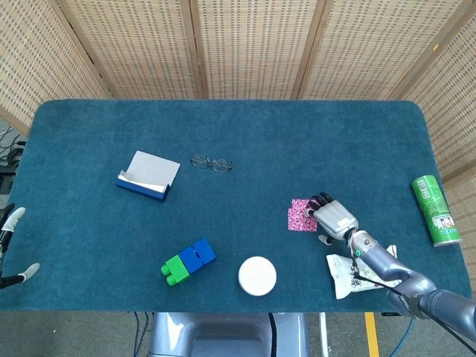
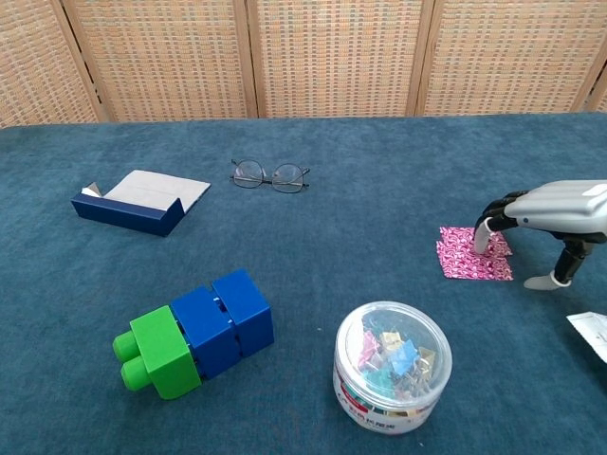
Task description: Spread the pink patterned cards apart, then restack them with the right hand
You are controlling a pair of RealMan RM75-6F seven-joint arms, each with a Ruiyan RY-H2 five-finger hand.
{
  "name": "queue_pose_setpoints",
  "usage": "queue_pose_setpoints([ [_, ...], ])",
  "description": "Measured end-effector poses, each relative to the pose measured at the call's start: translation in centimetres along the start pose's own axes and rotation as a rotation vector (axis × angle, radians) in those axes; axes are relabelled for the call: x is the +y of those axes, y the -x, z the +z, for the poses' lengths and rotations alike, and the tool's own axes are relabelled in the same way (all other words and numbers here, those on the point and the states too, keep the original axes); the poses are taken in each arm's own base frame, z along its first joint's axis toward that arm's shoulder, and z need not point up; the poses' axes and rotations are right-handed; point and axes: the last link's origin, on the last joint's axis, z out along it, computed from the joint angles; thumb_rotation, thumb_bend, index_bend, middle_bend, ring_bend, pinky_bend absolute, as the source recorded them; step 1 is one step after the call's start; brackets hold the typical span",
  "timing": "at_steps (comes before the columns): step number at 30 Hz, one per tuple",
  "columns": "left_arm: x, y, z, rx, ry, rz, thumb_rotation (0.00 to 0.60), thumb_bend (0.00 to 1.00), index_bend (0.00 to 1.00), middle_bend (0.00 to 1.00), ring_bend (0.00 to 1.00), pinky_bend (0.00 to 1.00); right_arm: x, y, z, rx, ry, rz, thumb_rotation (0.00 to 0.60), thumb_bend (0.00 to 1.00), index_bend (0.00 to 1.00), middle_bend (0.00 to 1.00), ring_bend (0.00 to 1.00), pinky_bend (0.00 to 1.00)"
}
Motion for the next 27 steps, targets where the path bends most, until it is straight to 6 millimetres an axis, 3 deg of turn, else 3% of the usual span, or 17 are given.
queue_pose_setpoints([
  [19, -0.3, 0.2, -0.1, -0.005, -0.012, 0.0, 0.6, 0.06, 0.0, 0.0, 0.0, 0.0, 1.4, -2.2, 2.4, 0.008, 0.046, -0.03, 0.6, 0.37, 0.24, 0.17, 0.0, 0.0],
  [27, -0.2, 0.3, 0.0, -0.007, -0.003, -0.001, 0.6, 0.06, 0.0, 0.0, 0.0, 0.0, 1.0, -2.2, 1.4, 0.02, 0.029, -0.032, 0.6, 0.37, 0.24, 0.17, 0.0, 0.0],
])
